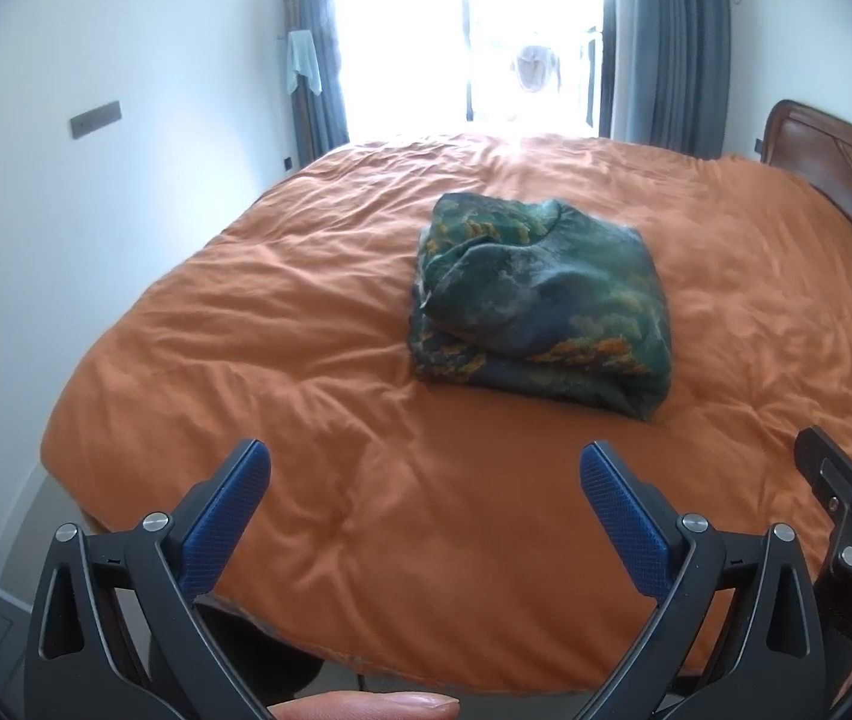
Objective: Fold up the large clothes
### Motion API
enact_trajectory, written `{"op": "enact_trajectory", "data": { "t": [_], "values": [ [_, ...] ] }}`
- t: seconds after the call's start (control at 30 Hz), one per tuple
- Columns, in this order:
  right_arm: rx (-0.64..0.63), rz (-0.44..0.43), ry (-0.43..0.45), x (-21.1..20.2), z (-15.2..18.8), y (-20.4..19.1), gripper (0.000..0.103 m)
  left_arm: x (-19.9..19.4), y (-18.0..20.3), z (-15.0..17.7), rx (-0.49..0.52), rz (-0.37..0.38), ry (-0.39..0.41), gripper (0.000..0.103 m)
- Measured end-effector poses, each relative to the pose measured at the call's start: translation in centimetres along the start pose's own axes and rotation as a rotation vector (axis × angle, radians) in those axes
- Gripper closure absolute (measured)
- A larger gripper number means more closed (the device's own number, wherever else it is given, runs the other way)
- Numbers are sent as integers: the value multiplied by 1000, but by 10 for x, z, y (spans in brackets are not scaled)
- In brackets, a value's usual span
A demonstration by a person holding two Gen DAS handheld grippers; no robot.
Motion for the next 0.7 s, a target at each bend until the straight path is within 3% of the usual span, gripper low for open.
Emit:
{"op": "enact_trajectory", "data": {
  "t": [0.7],
  "values": [
    [1,-9,-14,2,2,0,0,-3,0,-3,-13,1,13,0]
  ]
}}
Point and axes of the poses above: each gripper's, at about its wrist camera, not at the fingertips, and x roughly the way its jaws point, y to its right, z to its underside, the point moved 4 cm from there along x, roughly the way its jaws point, and after that the axes turned 13 degrees about z, right-handed, at the moved point
